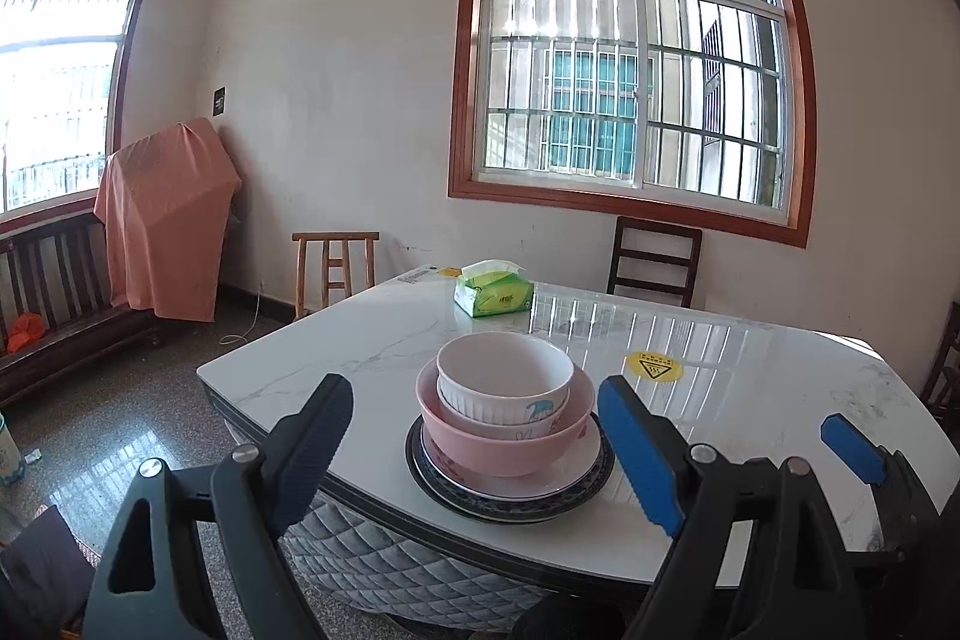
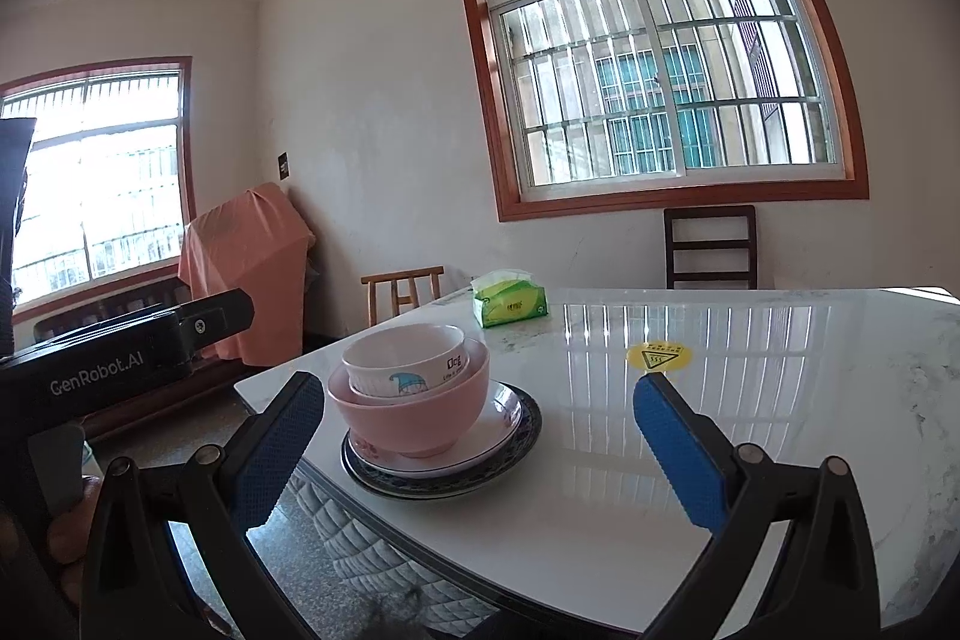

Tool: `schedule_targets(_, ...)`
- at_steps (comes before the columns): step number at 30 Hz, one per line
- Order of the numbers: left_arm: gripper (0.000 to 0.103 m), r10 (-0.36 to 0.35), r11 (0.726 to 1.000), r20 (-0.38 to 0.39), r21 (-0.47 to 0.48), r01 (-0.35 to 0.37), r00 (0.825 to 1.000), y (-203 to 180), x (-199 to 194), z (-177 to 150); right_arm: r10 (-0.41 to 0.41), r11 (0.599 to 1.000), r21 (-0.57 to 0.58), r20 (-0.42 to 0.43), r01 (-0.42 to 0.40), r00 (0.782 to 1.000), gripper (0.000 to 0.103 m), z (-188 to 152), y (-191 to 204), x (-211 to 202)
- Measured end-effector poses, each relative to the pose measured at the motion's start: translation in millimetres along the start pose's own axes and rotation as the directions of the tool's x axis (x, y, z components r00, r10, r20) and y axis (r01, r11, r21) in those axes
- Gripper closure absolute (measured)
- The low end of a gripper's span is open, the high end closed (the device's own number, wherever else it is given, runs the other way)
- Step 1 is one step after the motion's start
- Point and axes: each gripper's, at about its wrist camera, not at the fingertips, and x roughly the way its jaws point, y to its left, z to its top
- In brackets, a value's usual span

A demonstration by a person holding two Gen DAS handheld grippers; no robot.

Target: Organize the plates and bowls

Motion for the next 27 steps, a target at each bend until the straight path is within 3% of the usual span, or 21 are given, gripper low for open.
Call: schedule_targets(27,0.017,0.058,0.998,-0.116,0.034,-0.054,0.992,4.4,35.8,-30.4,0.015,1.000,-0.021,-0.068,-0.017,0.998,0.000,-8.1,3.7,11.4)
